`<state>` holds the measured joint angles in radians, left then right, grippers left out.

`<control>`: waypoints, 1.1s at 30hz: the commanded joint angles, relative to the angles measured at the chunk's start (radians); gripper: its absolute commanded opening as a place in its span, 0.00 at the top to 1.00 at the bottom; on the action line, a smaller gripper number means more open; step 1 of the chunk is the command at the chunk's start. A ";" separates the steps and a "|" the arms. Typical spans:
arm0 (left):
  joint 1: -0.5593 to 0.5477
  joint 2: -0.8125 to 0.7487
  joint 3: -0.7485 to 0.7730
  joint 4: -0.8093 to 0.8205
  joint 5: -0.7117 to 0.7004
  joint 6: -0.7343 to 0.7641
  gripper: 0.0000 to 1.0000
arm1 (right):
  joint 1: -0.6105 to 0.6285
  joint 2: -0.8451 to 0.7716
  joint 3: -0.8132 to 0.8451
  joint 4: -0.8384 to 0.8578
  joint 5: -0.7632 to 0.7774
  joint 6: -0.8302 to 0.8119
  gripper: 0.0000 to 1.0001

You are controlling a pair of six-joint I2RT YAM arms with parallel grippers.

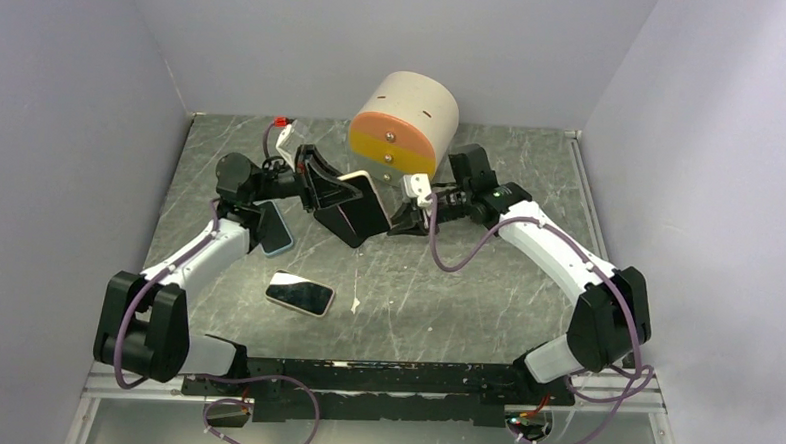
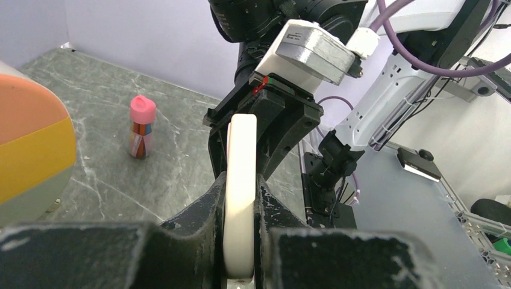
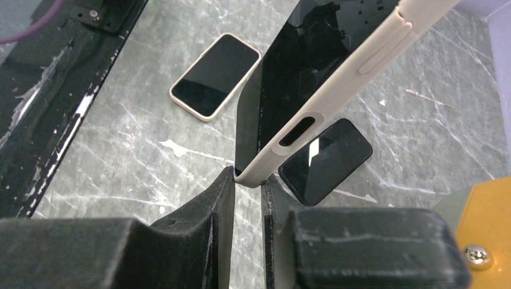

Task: Take the phone out of the phone case
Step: Remove the phone case from the phone.

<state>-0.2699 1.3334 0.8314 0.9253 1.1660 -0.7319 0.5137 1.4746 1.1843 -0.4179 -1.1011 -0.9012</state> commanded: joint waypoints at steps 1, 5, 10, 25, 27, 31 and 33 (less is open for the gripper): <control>-0.018 0.021 0.045 0.065 0.079 -0.135 0.98 | 0.035 0.018 0.104 -0.051 0.093 -0.193 1.00; -0.019 0.022 0.052 0.050 0.084 -0.133 0.97 | 0.071 0.027 0.126 -0.079 0.157 -0.221 1.00; -0.021 0.021 0.057 0.021 0.092 -0.113 0.97 | 0.084 0.024 0.129 -0.063 0.177 -0.229 1.00; -0.025 -0.077 0.044 -0.284 -0.035 0.163 0.98 | 0.058 -0.045 -0.078 0.352 0.052 0.152 0.96; -0.024 -0.117 0.036 -0.398 -0.126 0.261 0.97 | 0.057 -0.064 -0.134 0.410 0.052 0.241 0.89; -0.023 -0.150 -0.005 -0.365 -0.208 0.271 0.97 | 0.056 -0.133 -0.301 0.655 0.059 0.433 0.72; -0.025 -0.152 -0.015 -0.332 -0.201 0.256 0.97 | 0.055 -0.157 -0.381 0.762 0.062 0.511 0.66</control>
<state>-0.2893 1.2133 0.8310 0.5819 1.0397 -0.5182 0.5690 1.3918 0.9123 0.0193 -1.0050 -0.6010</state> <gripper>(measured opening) 0.174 0.291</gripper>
